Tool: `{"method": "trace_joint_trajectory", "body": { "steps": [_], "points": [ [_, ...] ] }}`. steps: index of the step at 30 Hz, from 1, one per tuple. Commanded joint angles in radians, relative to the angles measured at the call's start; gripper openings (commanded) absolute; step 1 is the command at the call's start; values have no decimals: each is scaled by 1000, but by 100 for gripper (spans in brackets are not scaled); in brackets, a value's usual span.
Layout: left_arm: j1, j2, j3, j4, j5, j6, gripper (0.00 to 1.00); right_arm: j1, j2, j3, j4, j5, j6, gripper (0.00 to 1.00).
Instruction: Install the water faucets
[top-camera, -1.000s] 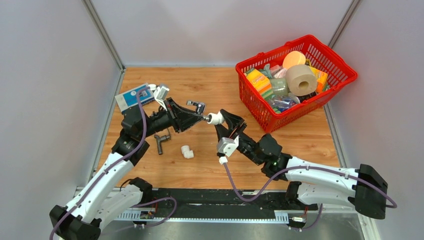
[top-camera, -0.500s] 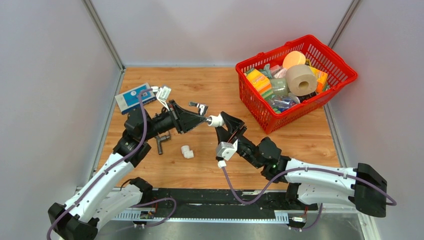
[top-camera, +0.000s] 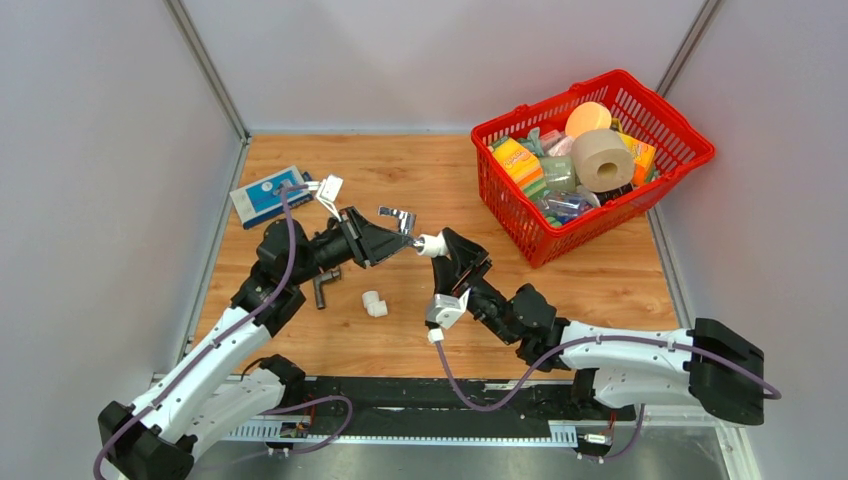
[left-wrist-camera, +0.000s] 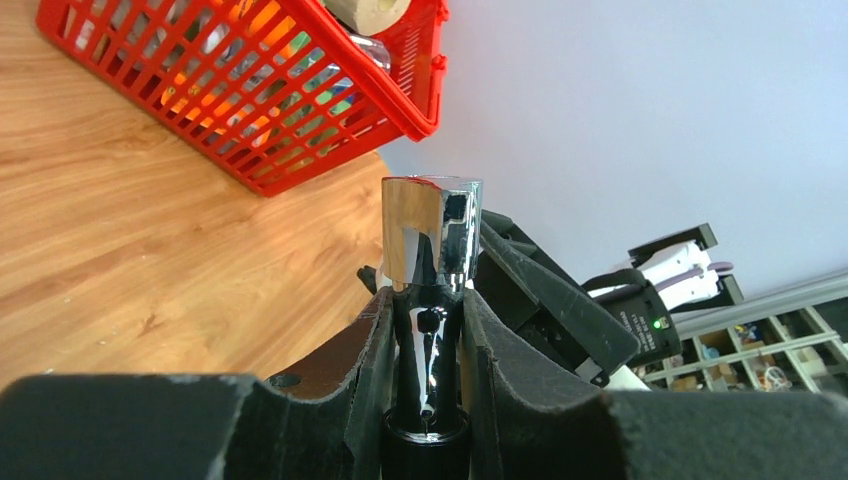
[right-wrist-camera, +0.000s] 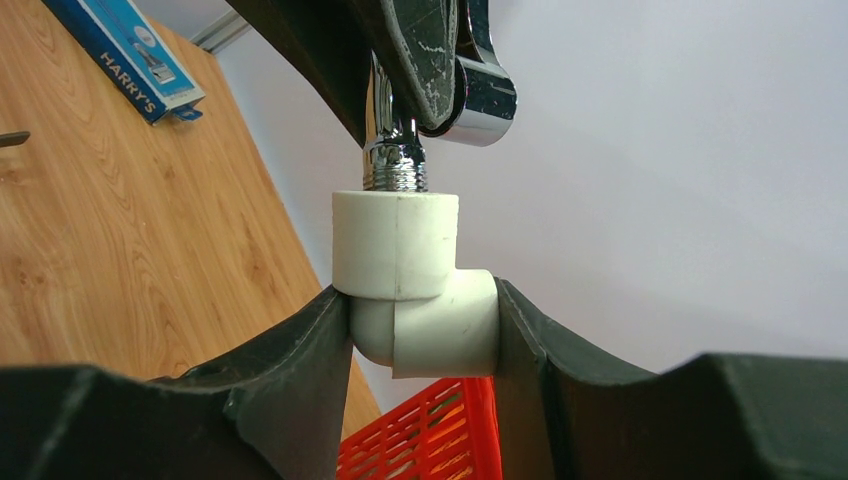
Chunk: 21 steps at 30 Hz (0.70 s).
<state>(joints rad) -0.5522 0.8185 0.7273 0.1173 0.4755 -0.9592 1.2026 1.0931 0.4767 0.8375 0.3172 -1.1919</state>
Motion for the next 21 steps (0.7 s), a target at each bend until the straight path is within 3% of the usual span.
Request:
{"method": "trace_joint_trajectory", "body": {
  "steps": [1,4,13,21],
  "points": [
    [-17,-13,-22,71,-64,-84,0,28,22,-12,195,26,-71,0],
    [-22,-15,-49,94,-78,-92,0,40,36,-6,199,33,-87,0],
    [-32,1,60,-143,-92,126,0,64,59,10,149,68,-134,0],
    [-34,-18,-3,2,-40,117,0,68,-18,62,-29,2,-3,0]
  ]
}}
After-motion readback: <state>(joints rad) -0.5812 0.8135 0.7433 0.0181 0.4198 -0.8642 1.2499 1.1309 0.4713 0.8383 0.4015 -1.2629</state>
